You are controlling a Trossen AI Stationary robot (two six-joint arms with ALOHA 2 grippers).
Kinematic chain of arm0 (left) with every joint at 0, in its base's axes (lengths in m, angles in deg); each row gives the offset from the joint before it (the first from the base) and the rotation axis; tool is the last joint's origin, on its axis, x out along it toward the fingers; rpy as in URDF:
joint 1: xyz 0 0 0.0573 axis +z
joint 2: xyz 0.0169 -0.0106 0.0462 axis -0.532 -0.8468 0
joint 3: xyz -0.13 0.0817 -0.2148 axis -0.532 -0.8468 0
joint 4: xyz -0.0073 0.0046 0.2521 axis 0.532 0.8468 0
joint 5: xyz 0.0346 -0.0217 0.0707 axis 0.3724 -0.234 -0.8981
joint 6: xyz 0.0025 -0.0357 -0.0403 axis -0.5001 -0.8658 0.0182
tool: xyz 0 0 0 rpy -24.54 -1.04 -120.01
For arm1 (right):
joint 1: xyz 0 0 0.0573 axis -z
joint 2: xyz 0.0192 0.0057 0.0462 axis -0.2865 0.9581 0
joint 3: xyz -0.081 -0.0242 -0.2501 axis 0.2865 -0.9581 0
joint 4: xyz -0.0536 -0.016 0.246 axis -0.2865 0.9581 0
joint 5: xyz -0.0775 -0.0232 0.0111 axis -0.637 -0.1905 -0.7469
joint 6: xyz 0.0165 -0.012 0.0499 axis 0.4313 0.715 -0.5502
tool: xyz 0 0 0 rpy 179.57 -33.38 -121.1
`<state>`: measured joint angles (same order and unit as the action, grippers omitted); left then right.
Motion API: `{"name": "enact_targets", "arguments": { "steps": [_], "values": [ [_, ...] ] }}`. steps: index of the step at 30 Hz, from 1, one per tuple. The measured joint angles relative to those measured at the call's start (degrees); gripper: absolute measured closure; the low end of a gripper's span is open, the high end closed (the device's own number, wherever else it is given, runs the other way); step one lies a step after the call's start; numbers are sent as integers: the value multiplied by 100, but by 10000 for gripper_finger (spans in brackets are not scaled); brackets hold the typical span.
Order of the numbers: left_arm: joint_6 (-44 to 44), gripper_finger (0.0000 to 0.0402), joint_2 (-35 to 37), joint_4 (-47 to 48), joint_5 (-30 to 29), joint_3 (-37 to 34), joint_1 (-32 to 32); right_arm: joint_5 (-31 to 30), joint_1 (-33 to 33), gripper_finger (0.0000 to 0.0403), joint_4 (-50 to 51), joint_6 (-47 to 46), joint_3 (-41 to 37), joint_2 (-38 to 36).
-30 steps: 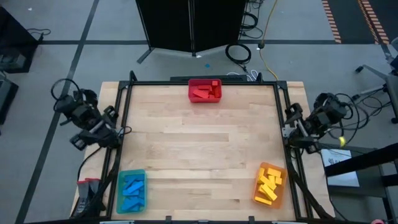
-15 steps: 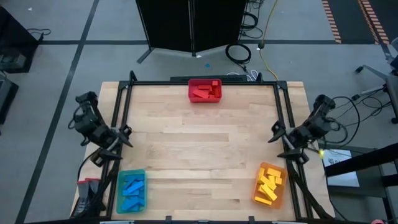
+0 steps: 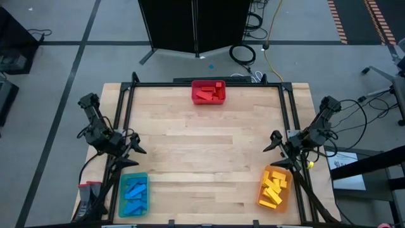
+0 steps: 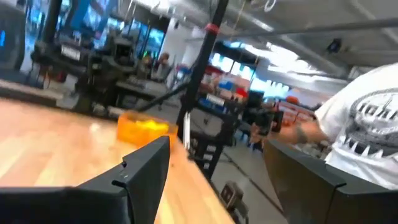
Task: Sort blocks
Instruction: Return to Home Position
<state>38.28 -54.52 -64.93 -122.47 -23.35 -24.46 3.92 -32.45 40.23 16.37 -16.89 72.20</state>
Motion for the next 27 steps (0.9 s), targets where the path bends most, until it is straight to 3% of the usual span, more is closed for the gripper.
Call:
{"name": "enact_targets", "arguments": {
  "steps": [2, 5, 9, 14, 19, 23, 27],
  "values": [
    [244, 137, 0, -347, 2, 0, 13, -89, 21, 115, -212, 387, -2, -1],
    [800, 137, 0, -838, 258, -2, 76, -684, 180, 115, -629, 1126, 0, -6],
    [1279, 137, 0, -834, 216, -4, 271, -1264, 594, 115, -455, 1417, 0, -6],
    [1311, 137, 0, -759, -343, -4, 895, -1307, 1324, 115, -317, 1142, 0, -1],
    [968, 137, 0, -381, -184, -7, 1789, -1277, 2255, 115, -327, 1178, 0, -1],
    [571, 137, 0, -259, 661, -7, 2587, -438, 3036, 115, -328, 1166, 0, -1],
    [123, 137, 0, -313, 2186, -9, 3491, 1535, 3707, 115, 124, 432, 4, -2]
  ]
}}
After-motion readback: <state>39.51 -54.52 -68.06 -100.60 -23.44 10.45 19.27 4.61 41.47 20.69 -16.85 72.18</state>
